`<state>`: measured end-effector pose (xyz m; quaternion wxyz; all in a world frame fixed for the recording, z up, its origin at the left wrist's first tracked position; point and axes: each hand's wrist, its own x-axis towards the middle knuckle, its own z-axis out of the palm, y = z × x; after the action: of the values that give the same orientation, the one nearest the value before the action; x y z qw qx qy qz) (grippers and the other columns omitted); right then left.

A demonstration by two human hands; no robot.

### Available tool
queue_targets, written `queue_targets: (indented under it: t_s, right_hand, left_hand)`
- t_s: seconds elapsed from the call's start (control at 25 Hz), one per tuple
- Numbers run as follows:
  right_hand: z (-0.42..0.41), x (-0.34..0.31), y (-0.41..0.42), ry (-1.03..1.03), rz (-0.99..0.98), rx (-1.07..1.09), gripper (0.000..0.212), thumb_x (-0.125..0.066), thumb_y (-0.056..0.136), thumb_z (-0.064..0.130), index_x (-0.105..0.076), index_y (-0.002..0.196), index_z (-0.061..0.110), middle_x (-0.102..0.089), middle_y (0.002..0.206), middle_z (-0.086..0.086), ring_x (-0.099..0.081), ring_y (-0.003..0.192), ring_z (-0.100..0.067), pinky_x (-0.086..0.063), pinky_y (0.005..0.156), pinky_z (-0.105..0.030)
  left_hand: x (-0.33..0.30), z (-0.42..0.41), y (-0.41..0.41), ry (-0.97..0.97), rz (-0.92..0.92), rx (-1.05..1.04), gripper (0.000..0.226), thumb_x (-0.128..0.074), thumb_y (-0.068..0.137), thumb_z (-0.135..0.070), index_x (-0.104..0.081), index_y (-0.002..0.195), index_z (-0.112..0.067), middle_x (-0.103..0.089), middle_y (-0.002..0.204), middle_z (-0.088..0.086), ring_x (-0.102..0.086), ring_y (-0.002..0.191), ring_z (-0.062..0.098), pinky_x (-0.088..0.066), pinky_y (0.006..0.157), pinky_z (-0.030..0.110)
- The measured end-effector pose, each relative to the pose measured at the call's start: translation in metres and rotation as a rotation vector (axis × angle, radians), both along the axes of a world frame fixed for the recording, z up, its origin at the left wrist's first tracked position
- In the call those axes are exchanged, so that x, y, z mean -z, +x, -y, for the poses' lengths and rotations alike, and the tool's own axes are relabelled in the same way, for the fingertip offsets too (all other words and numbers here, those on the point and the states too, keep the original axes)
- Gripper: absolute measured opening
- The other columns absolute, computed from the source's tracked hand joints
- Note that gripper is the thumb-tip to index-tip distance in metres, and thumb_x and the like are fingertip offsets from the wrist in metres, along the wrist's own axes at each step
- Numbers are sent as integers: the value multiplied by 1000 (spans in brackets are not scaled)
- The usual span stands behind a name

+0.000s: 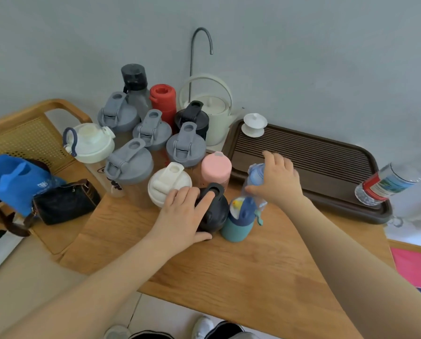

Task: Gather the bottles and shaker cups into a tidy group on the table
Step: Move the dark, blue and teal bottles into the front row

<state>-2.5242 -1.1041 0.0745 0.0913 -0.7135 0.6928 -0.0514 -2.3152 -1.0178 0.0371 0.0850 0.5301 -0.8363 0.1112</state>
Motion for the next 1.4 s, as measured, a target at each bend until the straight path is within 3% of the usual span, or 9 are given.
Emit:
queue_targets:
  t_s: [0.12, 0.24, 0.36, 0.48, 0.72, 0.88, 1.04, 1.2, 1.4]
  right_hand:
    - [17, -16, 28, -59, 6, -341, 86, -67, 77, 40, -19, 144, 13, -30, 150, -14, -26, 138, -33, -26, 111, -44]
    - [36, -8, 63, 228, -31, -495, 78, -62, 82, 32, -17, 144, 14, -31, 145, -17, -40, 127, -39, -39, 101, -49]
    - [50, 3, 68, 290, -25, -465, 84, -69, 75, 31, -18, 142, 20, -32, 138, -16, -49, 117, -39, -44, 92, -46]
    - [60, 4, 62, 195, -3, -411, 86, -73, 69, 32, -23, 138, 20, -36, 135, -14, -53, 111, -39, -47, 84, -42]
    - [68, -10, 50, 214, -61, -418, 104, -69, 73, 46, -1, 147, 21, -25, 151, -15, -36, 132, -37, -35, 103, -49]
    - [34, -26, -5, 80, 46, -274, 81, -58, 81, 51, -19, 145, 20, -35, 147, -10, -38, 131, -33, -36, 102, -48]
    - [-17, -13, -36, 107, 102, -234, 74, -63, 81, 42, -26, 142, 21, -32, 148, -5, -41, 128, -28, -41, 101, -44]
    - [-13, -3, -28, 70, 211, -169, 66, -66, 79, 23, -31, 135, 21, -34, 138, -8, -54, 108, -31, -46, 78, -35]
    - [8, 2, -6, 5, 253, -153, 63, -66, 75, 26, -34, 128, 20, -39, 127, -10, -55, 101, -34, -50, 74, -41]
  left_hand:
    - [-1, 4, 5, 55, 31, 57, 105, -78, 36, -61, -44, 123, -13, -62, 114, 12, -61, 102, 29, -50, 84, 41]
    - [0, 7, 10, 112, 70, 93, 111, -85, 39, -49, -37, 131, -10, -60, 123, 17, -59, 111, 30, -43, 94, 47]
    - [1, 8, 11, 125, 68, 101, 110, -86, 41, -48, -36, 131, -9, -61, 121, 17, -60, 111, 29, -31, 99, 43]
    - [1, 8, 9, 125, 45, 82, 106, -83, 42, -52, -39, 129, -11, -63, 120, 14, -60, 110, 27, -38, 99, 42]
    - [-1, 10, 1, 144, 24, 39, 104, -83, 38, -54, -42, 123, -8, -64, 115, 15, -62, 105, 29, -49, 89, 42]
    - [-4, 15, -3, 194, 33, -20, 107, -83, 39, -55, -43, 127, -8, -63, 117, 16, -63, 102, 30, -51, 86, 40]
    - [-7, 18, -5, 268, 6, -17, 101, -78, 59, -45, -28, 138, -8, -47, 136, 19, -51, 118, 34, -38, 102, 42]
    - [-8, 18, -6, 257, 13, -37, 105, -86, 43, -46, -42, 129, -6, -60, 121, 19, -62, 102, 33, -50, 87, 43]
    - [-12, 16, -10, 285, -74, -36, 95, -72, 70, -41, -18, 143, -11, -33, 146, 14, -36, 130, 32, -30, 106, 41]
